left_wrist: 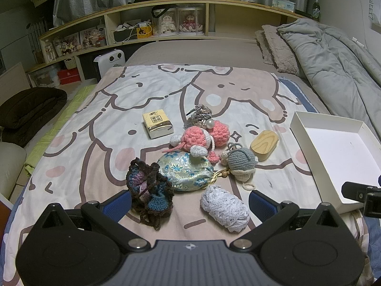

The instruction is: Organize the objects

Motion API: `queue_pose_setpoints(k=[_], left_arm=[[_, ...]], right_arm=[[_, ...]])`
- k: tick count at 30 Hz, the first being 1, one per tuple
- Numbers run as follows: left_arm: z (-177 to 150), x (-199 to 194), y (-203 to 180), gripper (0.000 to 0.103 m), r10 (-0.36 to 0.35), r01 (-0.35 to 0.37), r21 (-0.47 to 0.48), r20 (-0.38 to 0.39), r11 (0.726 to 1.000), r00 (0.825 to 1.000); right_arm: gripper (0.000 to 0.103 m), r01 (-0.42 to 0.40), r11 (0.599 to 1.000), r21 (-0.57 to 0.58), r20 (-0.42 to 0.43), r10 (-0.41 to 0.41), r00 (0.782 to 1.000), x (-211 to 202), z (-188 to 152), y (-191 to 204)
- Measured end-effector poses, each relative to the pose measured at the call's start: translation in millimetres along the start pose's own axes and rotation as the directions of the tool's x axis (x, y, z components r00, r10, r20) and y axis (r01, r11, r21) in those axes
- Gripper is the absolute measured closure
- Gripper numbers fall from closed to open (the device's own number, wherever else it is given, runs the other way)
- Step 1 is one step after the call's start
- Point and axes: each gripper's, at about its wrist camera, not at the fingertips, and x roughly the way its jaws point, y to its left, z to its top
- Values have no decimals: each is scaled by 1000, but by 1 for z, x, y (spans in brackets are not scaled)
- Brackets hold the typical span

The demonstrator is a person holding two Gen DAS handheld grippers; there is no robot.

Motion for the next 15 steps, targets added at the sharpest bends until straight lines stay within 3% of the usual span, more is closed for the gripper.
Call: queue_pose_setpoints(k=[15], left_arm=[[3, -3, 1, 0, -17, 17, -5, -1, 1000, 1000]], right_arm=[[0, -15, 1000, 17, 26, 15, 1000, -3, 3, -3]])
